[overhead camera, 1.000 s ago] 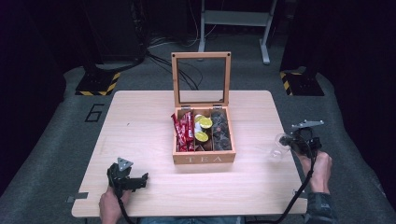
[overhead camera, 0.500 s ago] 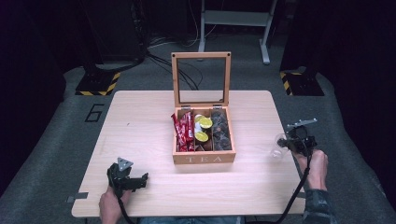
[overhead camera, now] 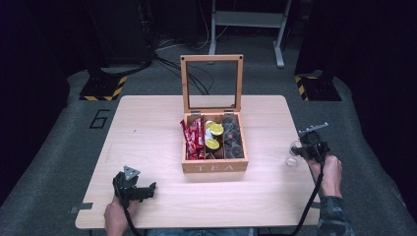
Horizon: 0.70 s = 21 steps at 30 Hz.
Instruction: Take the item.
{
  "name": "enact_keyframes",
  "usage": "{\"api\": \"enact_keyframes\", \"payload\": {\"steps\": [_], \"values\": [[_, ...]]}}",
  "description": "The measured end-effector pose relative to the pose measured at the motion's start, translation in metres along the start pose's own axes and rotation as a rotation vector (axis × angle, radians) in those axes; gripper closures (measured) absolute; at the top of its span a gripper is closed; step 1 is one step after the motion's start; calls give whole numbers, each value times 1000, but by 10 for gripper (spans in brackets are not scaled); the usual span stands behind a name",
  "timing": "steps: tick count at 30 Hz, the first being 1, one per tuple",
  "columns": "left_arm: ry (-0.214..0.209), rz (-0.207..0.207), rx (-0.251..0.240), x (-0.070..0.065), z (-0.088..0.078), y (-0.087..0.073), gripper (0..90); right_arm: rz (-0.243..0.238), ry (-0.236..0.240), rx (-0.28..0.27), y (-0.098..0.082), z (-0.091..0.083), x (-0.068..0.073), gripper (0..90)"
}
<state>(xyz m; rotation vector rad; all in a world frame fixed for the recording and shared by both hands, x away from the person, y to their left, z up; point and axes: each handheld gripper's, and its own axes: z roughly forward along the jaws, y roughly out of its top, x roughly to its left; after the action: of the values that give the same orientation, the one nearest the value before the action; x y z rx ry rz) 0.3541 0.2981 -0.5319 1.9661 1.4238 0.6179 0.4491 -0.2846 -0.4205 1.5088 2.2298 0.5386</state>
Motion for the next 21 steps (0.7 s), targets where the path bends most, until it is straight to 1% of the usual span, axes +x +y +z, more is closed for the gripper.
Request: {"api": "enact_keyframes", "payload": {"steps": [1, 3, 7, 8, 9, 10, 11, 15, 16, 17, 18, 19, 20, 21], "values": [[0, 0, 0, 0, 0, 0, 4, 0, 0, 0, 0, 0, 0, 893], [0, 0, 0, 0, 0, 0, 3, 5, 1, -3, 0, -1, 0, 836], [0, 0, 0, 0, 0, 0, 3, 11, -4, -15, 0, -3, 0, 756], [0, 0, 0, 0, 0, 0, 4, 11, -4, -15, 0, -3, 0, 756], [0, 0, 0, 0, 0, 0, 3, 12, -4, -25, -1, -6, 0, 711], [0, 0, 0, 0, 0, 0, 4, 12, -4, -25, -1, -6, 0, 711], [0, 0, 0, 0, 0, 0, 3, 18, -3, -40, -1, -9, 0, 641], [0, 0, 0, 0, 0, 0, 3, 18, -16, -75, -2, -17, 4, 503], [0, 0, 0, 0, 0, 0, 4, 18, -16, -75, -2, -17, 4, 503], [0, 0, 0, 0, 0, 0, 3, 10, -10, -105, -4, -23, 8, 420], [0, 0, 0, 0, 0, 0, 3, 10, -10, -105, -4, -23, 8, 420], [1, 1, -1, 0, 0, 0, 3, 11, -7, -115, -4, -25, 10, 377], [2, 1, -3, 0, 0, 0, 3, 14, 4, -133, -7, -31, 17, 310], [2, 1, -3, 0, 0, 0, 3, 6, 13, -147, -8, -33, 19, 283]]}}
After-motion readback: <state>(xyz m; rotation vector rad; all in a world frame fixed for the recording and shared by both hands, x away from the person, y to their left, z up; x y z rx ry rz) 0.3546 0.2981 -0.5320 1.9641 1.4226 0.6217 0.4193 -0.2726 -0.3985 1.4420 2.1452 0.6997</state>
